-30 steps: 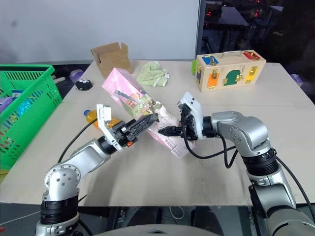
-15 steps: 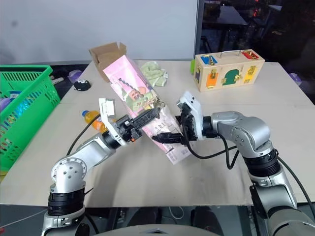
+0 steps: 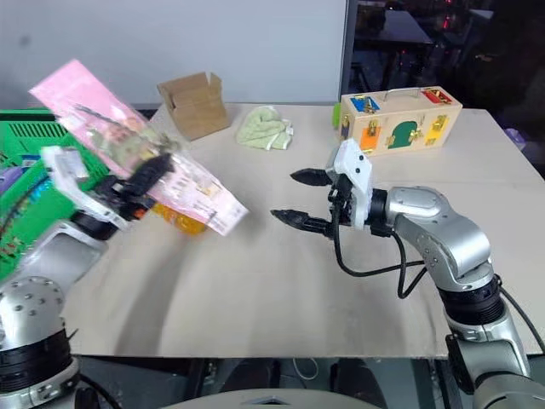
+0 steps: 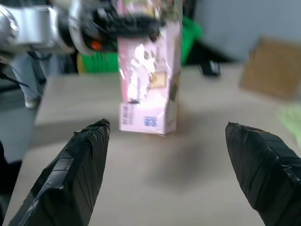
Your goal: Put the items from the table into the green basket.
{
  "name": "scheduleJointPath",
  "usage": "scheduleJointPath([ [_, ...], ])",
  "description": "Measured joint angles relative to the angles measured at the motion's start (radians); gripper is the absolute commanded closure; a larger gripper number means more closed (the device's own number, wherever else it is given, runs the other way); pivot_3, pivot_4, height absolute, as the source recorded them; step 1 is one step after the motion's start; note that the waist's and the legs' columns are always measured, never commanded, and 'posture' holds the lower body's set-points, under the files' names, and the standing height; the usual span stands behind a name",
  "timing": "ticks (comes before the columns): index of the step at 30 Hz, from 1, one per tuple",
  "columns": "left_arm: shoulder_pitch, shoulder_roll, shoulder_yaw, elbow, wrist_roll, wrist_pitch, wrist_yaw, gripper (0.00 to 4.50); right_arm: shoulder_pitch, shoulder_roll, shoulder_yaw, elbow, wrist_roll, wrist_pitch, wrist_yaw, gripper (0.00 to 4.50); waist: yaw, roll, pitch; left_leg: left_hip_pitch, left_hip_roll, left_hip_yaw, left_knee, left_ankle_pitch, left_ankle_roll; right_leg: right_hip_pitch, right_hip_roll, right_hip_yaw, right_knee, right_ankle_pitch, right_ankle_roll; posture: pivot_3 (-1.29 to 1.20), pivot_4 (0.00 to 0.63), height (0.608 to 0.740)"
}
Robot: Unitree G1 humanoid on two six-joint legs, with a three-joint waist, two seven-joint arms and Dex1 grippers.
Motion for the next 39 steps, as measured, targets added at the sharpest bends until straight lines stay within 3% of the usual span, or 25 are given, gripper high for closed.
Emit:
scheduleJointPath([
  [6, 0.033, 0.122, 0.123, 0.026, 0.058, 0.0, 0.021, 4.32, -0.066, 0.098, 0.062, 0.084, -0.053, -0.124, 0.009, 0.35, 0.06, 0.0, 0.0, -0.001, 0.0, -0.003, -0.001, 0.0, -0.001, 0.0, 0.0, -0.004, -0.001, 0.0, -0.006, 0.36, 0.0, 0.74],
  [11, 0.03, 0.229, 0.201, 0.112, 0.206, -0.045, 0.023, 4.32, -0.114, 0.173, 0.119, 0.159, -0.107, -0.18, 0.003, 0.35, 0.105, 0.0, 0.0, 0.0, -0.001, -0.006, -0.005, 0.002, -0.003, -0.001, -0.001, -0.007, -0.001, -0.003, -0.007, 0.41, 0.0, 0.74],
  [13, 0.021, 0.323, 0.193, 0.232, 0.32, -0.087, -0.004, 4.32, -0.145, 0.214, 0.126, 0.205, -0.116, -0.162, -0.026, 0.35, 0.122, -0.001, 0.001, -0.002, 0.0, -0.008, -0.007, 0.003, -0.006, -0.004, 0.0, -0.009, -0.001, -0.003, -0.008, 0.41, 0.0, 0.74],
  [18, -0.153, 0.462, 0.077, 0.544, 0.551, -0.282, -0.101, 4.32, -0.171, 0.237, 0.149, 0.228, -0.153, -0.157, -0.058, 0.35, 0.171, -0.004, -0.001, -0.011, -0.001, -0.012, -0.011, 0.007, -0.012, -0.012, -0.001, -0.015, -0.001, -0.004, -0.009, 0.36, 0.0, 0.74],
  [27, -0.749, 0.564, -0.286, 1.373, 0.958, -0.755, -0.21, 4.32, -0.166, 0.24, 0.152, 0.223, -0.177, -0.149, -0.095, 0.35, 0.188, -0.009, -0.005, -0.015, 0.0, -0.013, -0.014, 0.009, -0.015, -0.016, 0.0, -0.017, 0.001, 0.0, -0.009, 0.3, 0.0, 0.74],
  [32, -0.822, 0.559, -0.34, 1.645, 1.053, -0.863, -0.194, 2.34, -0.157, 0.24, 0.152, 0.212, -0.181, -0.136, -0.12, 0.35, 0.165, -0.011, -0.006, -0.015, 0.0, -0.013, -0.014, 0.009, -0.015, -0.017, 0.0, -0.017, 0.003, 0.0, -0.009, 0.26, 0.0, 0.74],
  [36, -0.797, 0.555, -0.301, 1.704, 1.046, -0.873, -0.199, 0.52, -0.147, 0.236, 0.149, 0.199, -0.182, -0.132, -0.13, 0.35, 0.138, -0.013, -0.006, -0.015, 0.001, -0.014, -0.014, 0.009, -0.015, -0.017, 0.0, -0.018, 0.003, 0.0, -0.009, 0.26, 0.0, 0.74],
  [39, -0.773, 0.556, -0.251, 1.687, 1.004, -0.892, -0.277, 0.52, -0.139, 0.23, 0.147, 0.193, -0.181, -0.123, -0.135, 0.35, 0.124, -0.013, -0.007, -0.015, 0.001, -0.014, -0.014, 0.009, -0.015, -0.016, 0.0, -0.018, 0.003, 0.0, -0.009, 0.28, 0.0, 0.74],
])
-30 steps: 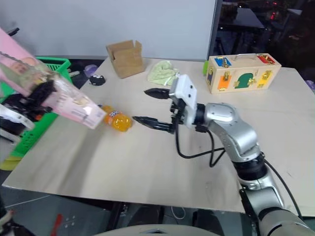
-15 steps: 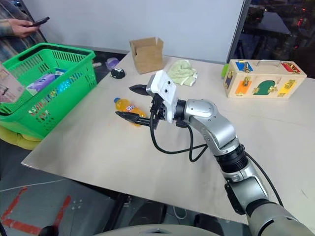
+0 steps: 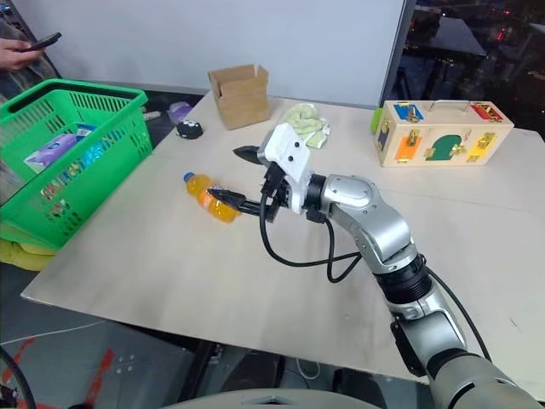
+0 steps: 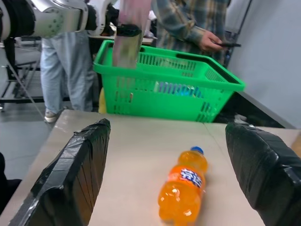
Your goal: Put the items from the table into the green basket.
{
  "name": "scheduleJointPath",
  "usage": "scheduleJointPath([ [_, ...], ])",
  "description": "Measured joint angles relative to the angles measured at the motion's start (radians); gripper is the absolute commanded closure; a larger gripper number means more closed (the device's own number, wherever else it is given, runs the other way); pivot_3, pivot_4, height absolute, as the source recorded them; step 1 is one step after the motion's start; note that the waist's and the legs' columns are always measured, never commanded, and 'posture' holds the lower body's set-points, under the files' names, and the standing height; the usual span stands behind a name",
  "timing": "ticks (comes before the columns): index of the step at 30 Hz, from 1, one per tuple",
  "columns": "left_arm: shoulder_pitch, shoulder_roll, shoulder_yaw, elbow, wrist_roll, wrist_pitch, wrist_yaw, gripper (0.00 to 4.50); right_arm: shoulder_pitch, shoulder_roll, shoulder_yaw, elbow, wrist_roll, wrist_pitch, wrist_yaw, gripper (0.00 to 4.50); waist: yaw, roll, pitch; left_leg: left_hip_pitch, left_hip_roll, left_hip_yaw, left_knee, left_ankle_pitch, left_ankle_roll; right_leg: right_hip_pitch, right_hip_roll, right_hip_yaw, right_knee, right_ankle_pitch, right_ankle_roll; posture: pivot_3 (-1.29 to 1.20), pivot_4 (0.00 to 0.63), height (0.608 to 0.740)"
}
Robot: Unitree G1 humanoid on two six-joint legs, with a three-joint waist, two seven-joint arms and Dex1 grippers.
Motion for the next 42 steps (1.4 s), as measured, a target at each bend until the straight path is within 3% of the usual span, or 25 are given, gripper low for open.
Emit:
scheduleJointPath([
  [3, 0.029, 0.0, 0.036, -0.056, -0.044, 0.011, -0.076, 0.52, 0.005, -0.004, -0.001, -0.002, 0.001, 0.005, -0.001, 0.35, -0.011, 0.0, 0.0, 0.001, 0.0, 0.0, 0.0, 0.0, 0.0, 0.0, 0.0, 0.0, 0.001, 0.0, 0.0, 0.29, 0.0, 0.74],
  [5, 0.109, -0.007, 0.076, -0.197, -0.117, 0.121, -0.173, 0.52, 0.012, -0.016, -0.002, -0.005, 0.0, 0.005, 0.002, 0.35, -0.017, 0.001, 0.0, 0.001, 0.0, 0.0, 0.0, 0.0, 0.0, 0.001, 0.0, 0.0, 0.001, 0.0, 0.0, 0.28, 0.0, 0.74],
  [7, 0.326, -0.054, 0.172, -0.602, -0.312, 0.465, -0.23, 0.52, 0.027, -0.041, -0.004, -0.007, -0.006, 0.005, 0.007, 0.35, -0.027, 0.003, 0.001, 0.001, 0.0, -0.001, 0.0, 0.0, 0.0, 0.001, -0.002, 0.0, 0.001, 0.0, -0.001, 0.27, 0.0, 0.74],
  [8, 0.397, -0.097, 0.207, -0.784, -0.411, 0.627, -0.215, 0.26, 0.033, -0.052, -0.007, -0.006, -0.009, 0.006, 0.007, 0.35, -0.029, 0.002, 0.001, 0.001, 0.0, -0.002, 0.0, 0.0, 0.0, 0.002, -0.003, 0.0, 0.001, 0.0, -0.001, 0.27, 0.0, 0.74],
  [9, 0.443, -0.159, 0.255, -0.969, -0.531, 0.816, -0.139, 0.01, 0.035, -0.059, -0.01, -0.008, -0.011, 0.006, 0.007, 0.35, -0.033, 0.002, 0.001, 0.001, 0.0, -0.003, 0.001, 0.0, 0.0, 0.002, -0.003, -0.001, 0.001, 0.001, -0.001, 0.27, 0.0, 0.74],
  [13, 0.419, -0.364, 0.353, -1.367, -0.855, 1.232, 0.232, 0.01, 0.039, -0.077, -0.022, -0.019, -0.012, 0.006, 0.005, 0.35, -0.038, -0.003, -0.002, 0.002, 0.0, -0.005, 0.005, 0.0, 0.0, 0.003, -0.002, -0.002, 0.007, 0.001, 0.0, 0.25, 0.0, 0.74],
  [15, 0.333, -0.5, 0.358, -1.513, -0.857, 1.401, 0.506, 0.01, 0.047, -0.098, -0.036, -0.032, -0.014, 0.008, -0.002, 0.35, -0.036, -0.002, -0.002, 0.004, -0.001, -0.005, 0.008, 0.0, 0.0, 0.003, -0.001, -0.002, 0.012, 0.001, 0.0, 0.24, 0.0, 0.74],
  [17, 0.259, -0.618, 0.349, -1.596, -0.768, 1.552, 0.725, 0.01, 0.053, -0.112, -0.042, -0.039, -0.015, 0.01, -0.004, 0.35, -0.038, -0.002, -0.002, 0.005, -0.001, -0.005, 0.01, 0.0, 0.0, 0.003, 0.0, -0.001, 0.016, 0.001, 0.0, 0.22, 0.0, 0.74],
  [18, 0.201, -0.726, 0.374, -1.631, -0.704, 1.648, 0.85, 0.01, 0.062, -0.127, -0.047, -0.049, -0.016, 0.012, -0.005, 0.35, -0.038, -0.002, -0.002, 0.006, -0.001, -0.006, 0.011, 0.001, -0.001, 0.003, 0.001, 0.001, 0.016, 0.001, -0.001, 0.21, 0.0, 0.74],
  [22, 0.152, -0.972, 0.384, -1.625, -0.602, 1.748, 1.187, 0.01, 0.081, -0.187, -0.068, -0.083, -0.009, 0.033, 0.013, 0.35, -0.037, -0.001, -0.002, 0.006, -0.003, -0.005, 0.011, 0.001, -0.001, 0.004, -0.001, 0.003, 0.015, 0.002, -0.001, 0.18, 0.0, 0.74],
  [24, 0.153, -1.027, 0.384, -1.595, -0.589, 1.755, 1.284, 0.01, 0.092, -0.229, -0.073, -0.104, -0.002, 0.039, 0.041, 0.35, -0.04, -0.003, -0.002, 0.004, -0.003, -0.005, 0.011, 0.001, -0.002, 0.002, 0.0, 0.003, 0.014, 0.002, -0.002, 0.16, 0.0, 0.74],
  [30, 0.084, -1.077, 0.437, -1.487, -0.597, 1.755, 1.385, 0.01, 0.112, -0.339, -0.103, -0.119, 0.013, 0.056, 0.102, 0.35, -0.055, -0.003, -0.002, 0.004, -0.004, -0.004, 0.011, 0.001, -0.002, 0.002, -0.001, 0.003, 0.013, 0.002, -0.002, 0.13, 0.0, 0.74],
  [39, -0.075, -1.094, 0.488, -1.203, -0.352, 1.746, 1.359, 0.01, 0.158, -0.39, -0.123, -0.152, 0.026, 0.081, 0.106, 0.35, -0.098, -0.002, -0.002, 0.003, -0.005, -0.004, 0.011, 0.002, -0.002, 0.004, -0.001, 0.003, 0.009, 0.002, -0.002, 0.07, 0.0, 0.74],
  [42, -0.08, -1.036, 0.426, -1.014, -0.261, 1.664, 1.305, 0.9, 0.193, -0.409, -0.138, -0.177, 0.034, 0.095, 0.106, 0.35, -0.117, -0.001, -0.003, 0.003, -0.005, -0.004, 0.01, 0.003, -0.005, 0.004, -0.001, 0.003, 0.009, 0.002, -0.002, 0.05, 0.0, 0.74],
])
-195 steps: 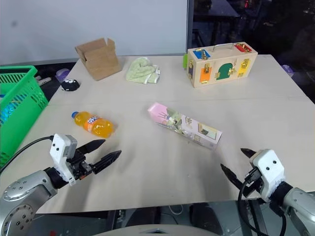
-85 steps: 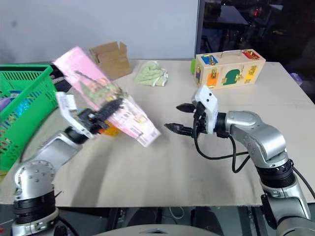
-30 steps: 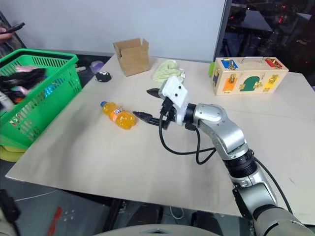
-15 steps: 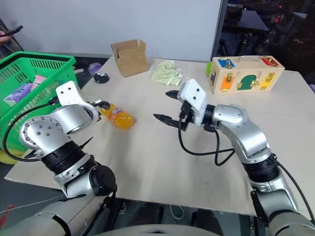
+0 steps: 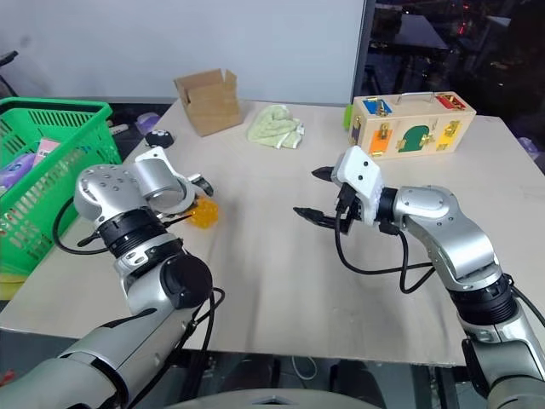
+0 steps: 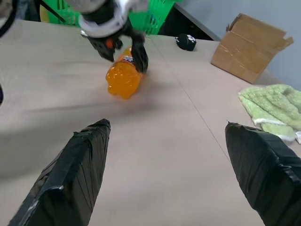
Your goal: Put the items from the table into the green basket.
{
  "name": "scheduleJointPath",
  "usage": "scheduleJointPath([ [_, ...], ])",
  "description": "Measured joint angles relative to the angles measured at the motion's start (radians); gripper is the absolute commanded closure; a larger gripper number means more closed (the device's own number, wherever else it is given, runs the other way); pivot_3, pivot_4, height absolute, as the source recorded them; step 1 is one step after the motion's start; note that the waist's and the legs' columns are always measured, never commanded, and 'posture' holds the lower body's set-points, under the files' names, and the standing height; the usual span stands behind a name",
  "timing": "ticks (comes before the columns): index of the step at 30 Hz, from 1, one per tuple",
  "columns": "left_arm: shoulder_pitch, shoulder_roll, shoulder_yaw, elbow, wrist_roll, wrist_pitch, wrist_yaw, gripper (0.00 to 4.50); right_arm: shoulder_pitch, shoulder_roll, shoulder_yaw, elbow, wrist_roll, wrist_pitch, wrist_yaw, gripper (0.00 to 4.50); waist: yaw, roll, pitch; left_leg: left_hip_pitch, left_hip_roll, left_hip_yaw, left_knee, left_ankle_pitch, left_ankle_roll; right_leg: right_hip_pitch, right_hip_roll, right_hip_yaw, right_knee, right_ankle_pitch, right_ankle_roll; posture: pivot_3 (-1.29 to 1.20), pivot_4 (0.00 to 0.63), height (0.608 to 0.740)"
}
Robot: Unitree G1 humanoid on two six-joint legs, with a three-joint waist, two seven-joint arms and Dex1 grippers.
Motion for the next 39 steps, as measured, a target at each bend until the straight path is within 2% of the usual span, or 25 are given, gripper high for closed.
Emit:
scheduleJointPath([
  [2, -0.015, 0.028, -0.018, 0.086, 0.035, -0.037, -0.03, 1.54, 0.024, -0.017, -0.003, -0.012, 0.004, 0.008, 0.002, 0.35, -0.009, 0.005, -0.003, 0.002, 0.0, 0.0, 0.0, -0.002, 0.003, 0.001, 0.0, 0.0, 0.0, 0.0, 0.0, 0.05, 0.0, 0.74],
  [4, -0.014, 0.047, -0.041, 0.139, 0.062, -0.071, -0.056, 1.57, 0.025, -0.018, -0.004, -0.014, 0.008, 0.015, 0.001, 0.35, -0.021, 0.013, -0.006, 0.006, 0.0, 0.0, 0.0, -0.002, 0.003, 0.005, 0.0, 0.0, 0.0, 0.0, 0.001, 0.04, 0.0, 0.74],
  [7, -0.012, 0.084, -0.091, 0.216, 0.092, -0.116, -0.119, 1.57, 0.027, -0.024, -0.013, -0.028, 0.012, 0.022, -0.003, 0.35, -0.033, 0.016, -0.005, 0.019, 0.0, 0.0, -0.003, -0.002, 0.003, 0.015, 0.001, 0.0, -0.001, -0.003, 0.005, 0.04, 0.0, 0.74],
  [12, 0.004, 0.133, -0.164, 0.247, 0.123, -0.132, -0.227, 1.57, 0.028, -0.024, -0.02, -0.046, 0.014, 0.027, -0.01, 0.35, -0.052, 0.017, -0.006, 0.019, 0.0, -0.001, -0.004, 0.0, 0.0, 0.016, 0.001, 0.0, -0.001, -0.003, 0.005, 0.04, 0.0, 0.74],
  [16, 0.114, 0.2, -0.285, 0.083, 0.085, -0.069, -0.406, 1.57, 0.027, -0.016, -0.019, -0.051, 0.015, 0.036, -0.019, 0.35, -0.063, 0.017, -0.006, 0.015, 0.0, -0.002, -0.005, 0.0, 0.0, 0.012, 0.001, 0.001, -0.001, -0.002, 0.004, 0.07, 0.0, 0.74],
  [19, 0.264, 0.326, -0.399, -0.142, 0.028, -0.082, -0.606, 1.57, 0.015, 0.016, -0.014, -0.048, 0.019, 0.037, -0.026, 0.35, -0.072, 0.011, -0.002, 0.011, 0.001, -0.003, -0.008, 0.0, 0.0, 0.005, 0.002, 0.001, 0.0, 0.0, 0.0, 0.1, 0.0, 0.74],
  [21, 0.301, 0.408, -0.43, -0.244, 0.023, -0.143, -0.705, 1.57, 0.0, 0.037, -0.013, -0.048, 0.029, 0.037, -0.028, 0.35, -0.067, 0.008, -0.001, 0.003, 0.001, -0.006, -0.008, 0.001, -0.002, -0.001, 0.001, -0.001, 0.0, 0.0, 0.0, 0.12, 0.0, 0.74],
  [24, 0.395, 0.534, -0.449, -0.34, 0.046, -0.395, -0.852, 1.57, -0.04, 0.093, 0.002, -0.045, 0.036, 0.034, -0.031, 0.35, -0.055, 0.008, 0.0, 0.0, 0.0, -0.005, -0.01, 0.003, -0.005, -0.005, 0.0, 0.0, 0.0, 0.0, -0.001, 0.16, 0.0, 0.74],
  [26, 0.446, 0.638, -0.455, -0.339, 0.1, -0.565, -0.92, 1.57, -0.071, 0.134, 0.023, -0.038, 0.038, 0.03, -0.034, 0.35, -0.049, 0.008, 0.0, 0.0, 0.0, -0.005, -0.012, 0.003, -0.005, -0.005, 0.0, 0.0, -0.002, 0.0, -0.001, 0.18, 0.0, 0.74],
  [31, 0.459, 0.785, -0.427, -0.157, 0.201, -0.843, -0.981, 1.57, -0.121, 0.224, 0.075, 0.009, 0.029, 0.008, -0.041, 0.35, -0.019, 0.008, 0.0, 0.0, 0.0, -0.005, -0.012, 0.001, -0.001, -0.004, 0.001, -0.002, -0.003, 0.0, -0.001, 0.21, 0.0, 0.74],
  [34, 0.431, 0.868, -0.404, 0.075, 0.266, -1.027, -0.989, 1.57, -0.159, 0.276, 0.11, 0.045, 0.007, -0.025, -0.042, 0.35, -0.003, 0.007, 0.0, 0.0, 0.0, -0.005, -0.012, 0.001, -0.001, -0.004, 0.001, -0.002, -0.003, 0.0, -0.001, 0.22, 0.0, 0.74],
  [35, 0.427, 0.873, -0.401, 0.091, 0.27, -1.04, -0.988, 1.57, -0.162, 0.279, 0.111, 0.048, 0.005, -0.028, -0.042, 0.35, 0.002, 0.006, 0.0, 0.0, 0.0, -0.005, -0.012, 0.001, -0.001, -0.004, 0.001, -0.002, -0.004, 0.0, -0.001, 0.22, 0.0, 0.74],
  [39, 0.37, 0.995, -0.421, 0.421, 0.352, -1.315, -1.003, 1.57, -0.218, 0.365, 0.121, 0.087, -0.006, -0.13, -0.024, 0.35, 0.013, 0.004, 0.0, 0.0, 0.001, -0.006, -0.012, 0.001, -0.001, -0.004, 0.002, -0.005, -0.003, 0.0, -0.001, 0.21, 0.0, 0.74],
])
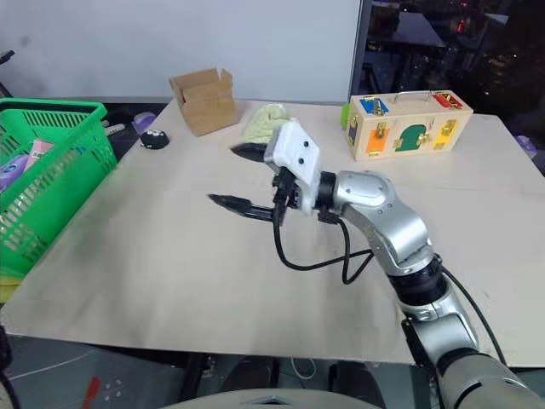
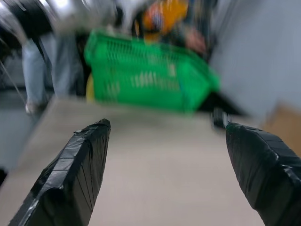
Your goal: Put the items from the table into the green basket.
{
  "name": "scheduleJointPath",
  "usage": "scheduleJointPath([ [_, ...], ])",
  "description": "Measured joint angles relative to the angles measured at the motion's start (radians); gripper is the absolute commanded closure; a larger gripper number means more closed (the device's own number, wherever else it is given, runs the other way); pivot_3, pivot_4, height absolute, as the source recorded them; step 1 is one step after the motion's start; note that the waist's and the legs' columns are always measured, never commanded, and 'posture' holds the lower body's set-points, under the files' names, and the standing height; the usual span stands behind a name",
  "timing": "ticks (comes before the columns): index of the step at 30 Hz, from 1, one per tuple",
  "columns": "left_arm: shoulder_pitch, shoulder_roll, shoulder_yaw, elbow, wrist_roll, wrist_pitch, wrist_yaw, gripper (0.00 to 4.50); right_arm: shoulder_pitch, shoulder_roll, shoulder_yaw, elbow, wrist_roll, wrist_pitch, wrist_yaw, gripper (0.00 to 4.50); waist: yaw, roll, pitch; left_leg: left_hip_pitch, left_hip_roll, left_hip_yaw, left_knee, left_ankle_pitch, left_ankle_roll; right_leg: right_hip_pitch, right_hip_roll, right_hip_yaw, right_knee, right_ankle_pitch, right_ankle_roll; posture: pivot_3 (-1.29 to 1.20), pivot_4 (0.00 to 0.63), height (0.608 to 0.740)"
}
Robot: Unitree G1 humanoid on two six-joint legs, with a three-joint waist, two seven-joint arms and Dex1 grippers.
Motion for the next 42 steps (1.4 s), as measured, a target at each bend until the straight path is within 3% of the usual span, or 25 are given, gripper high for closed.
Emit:
scheduleJointPath([
  [6, -0.04, 0.052, -0.017, 0.346, 0.029, -0.181, -0.085, 1.57, -0.033, 0.035, 0.011, 0.046, -0.002, 0.007, -0.009, 0.35, 0.022, -0.001, -0.001, 0.0, 0.0, -0.001, 0.0, 0.001, -0.001, 0.001, 0.0, -0.002, 0.001, 0.0, 0.0, 0.21, 0.0, 0.74],
  [9, -0.035, 0.057, -0.017, 0.492, 0.021, -0.228, -0.188, 0.07, -0.055, 0.053, 0.015, 0.053, -0.005, 0.027, -0.029, 0.35, 0.021, -0.003, -0.002, 0.0, 0.001, -0.002, 0.001, 0.002, -0.002, 0.001, 0.0, -0.004, 0.002, 0.0, 0.0, 0.21, 0.0, 0.74],
  [20, 0.009, 0.09, 0.094, 0.535, -0.089, -0.305, -0.28, 0.07, -0.056, 0.054, 0.015, 0.043, 0.018, 0.043, -0.022, 0.35, 0.014, -0.004, -0.002, 0.002, 0.001, -0.002, 0.0, 0.002, -0.002, 0.001, 0.0, -0.005, 0.005, 0.0, -0.001, 0.21, 0.0, 0.74],
  [22, 0.043, 0.06, 0.117, 0.466, -0.128, -0.323, -0.317, 0.07, -0.056, 0.044, 0.015, 0.038, 0.022, 0.045, -0.015, 0.35, 0.015, -0.004, -0.002, 0.002, 0.002, -0.002, 0.001, 0.002, -0.003, 0.001, 0.0, -0.005, 0.006, 0.0, -0.001, 0.21, 0.0, 0.74],
  [24, 0.092, -0.021, 0.163, 0.283, -0.222, -0.3, -0.383, 0.07, -0.054, 0.031, 0.015, 0.035, 0.023, 0.049, -0.011, 0.35, 0.024, -0.004, -0.002, 0.002, 0.002, -0.001, 0.001, 0.003, -0.005, 0.002, -0.002, -0.007, 0.007, 0.0, -0.002, 0.2, 0.0, 0.74],
  [26, 0.199, -0.111, 0.196, -0.022, -0.368, -0.16, -0.436, 0.07, -0.035, 0.002, 0.014, 0.009, 0.02, 0.055, -0.011, 0.35, 0.027, -0.004, -0.003, 0.001, 0.002, 0.0, 0.001, 0.003, -0.004, 0.004, -0.003, -0.006, 0.005, 0.0, -0.002, 0.17, 0.0, 0.74],
  [28, 0.339, -0.256, 0.152, -0.485, -0.559, 0.035, -0.469, 0.07, 0.026, -0.057, 0.012, 0.005, -0.01, 0.069, -0.035, 0.35, 0.03, -0.006, -0.004, 0.001, 0.002, 0.003, 0.001, 0.003, -0.004, 0.003, -0.005, -0.005, 0.004, 0.0, -0.002, 0.15, 0.0, 0.74],
  [32, 0.382, -0.393, 0.053, -0.842, -0.696, 0.235, -0.394, 0.07, 0.156, -0.157, -0.072, -0.032, -0.069, 0.117, -0.137, 0.35, 0.015, -0.007, -0.005, 0.001, 0.003, 0.004, 0.002, 0.003, -0.004, 0.003, -0.003, -0.003, 0.005, 0.0, -0.002, 0.09, 0.0, 0.74],
  [36, 0.401, -0.479, -0.079, -1.01, -0.713, 0.347, -0.318, 0.07, 0.267, -0.218, -0.156, -0.075, -0.115, 0.159, -0.226, 0.35, -0.019, 0.0, -0.005, 0.004, 0.005, 0.006, 0.003, 0.003, -0.004, 0.002, 0.0, 0.001, 0.009, 0.0, -0.003, 0.02, 0.0, 0.74],
  [42, 0.48, -0.545, -0.204, -1.087, -0.676, 0.391, -0.312, 0.07, 0.466, -0.266, -0.274, -0.209, -0.176, 0.213, -0.352, 0.35, -0.081, 0.005, -0.006, 0.006, 0.005, 0.011, 0.002, 0.002, -0.002, 0.003, 0.001, 0.007, 0.008, 0.0, -0.003, -0.06, 0.0, 0.74],
])
